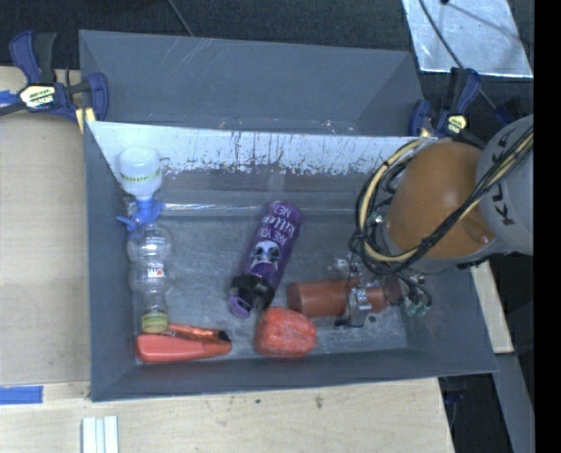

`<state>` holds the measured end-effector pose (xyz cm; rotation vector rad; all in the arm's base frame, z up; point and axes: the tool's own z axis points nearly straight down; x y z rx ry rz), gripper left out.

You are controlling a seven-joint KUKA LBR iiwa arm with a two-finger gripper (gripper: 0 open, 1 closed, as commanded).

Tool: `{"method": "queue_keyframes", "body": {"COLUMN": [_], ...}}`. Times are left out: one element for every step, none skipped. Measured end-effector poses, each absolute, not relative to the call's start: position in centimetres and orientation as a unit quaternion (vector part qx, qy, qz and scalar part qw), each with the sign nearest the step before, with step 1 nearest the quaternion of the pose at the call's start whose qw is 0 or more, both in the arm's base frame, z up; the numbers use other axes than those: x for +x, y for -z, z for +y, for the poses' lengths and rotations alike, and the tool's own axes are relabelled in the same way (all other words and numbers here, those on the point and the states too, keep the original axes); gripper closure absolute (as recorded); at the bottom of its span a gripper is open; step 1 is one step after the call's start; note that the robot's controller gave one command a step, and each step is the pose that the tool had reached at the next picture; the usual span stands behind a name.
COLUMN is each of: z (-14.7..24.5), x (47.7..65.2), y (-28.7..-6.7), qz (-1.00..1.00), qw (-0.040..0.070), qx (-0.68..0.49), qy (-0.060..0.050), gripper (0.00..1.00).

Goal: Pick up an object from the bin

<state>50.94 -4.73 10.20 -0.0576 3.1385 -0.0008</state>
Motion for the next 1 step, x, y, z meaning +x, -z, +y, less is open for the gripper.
{"method": "queue_keyframes", "body": {"z": [-4.37], "x": [51.23], "y": [-22.79], "qz": [0.999], "qw": [0.001], "qx": [-0.034], "qy": [0.0], "gripper": [1.0]}}
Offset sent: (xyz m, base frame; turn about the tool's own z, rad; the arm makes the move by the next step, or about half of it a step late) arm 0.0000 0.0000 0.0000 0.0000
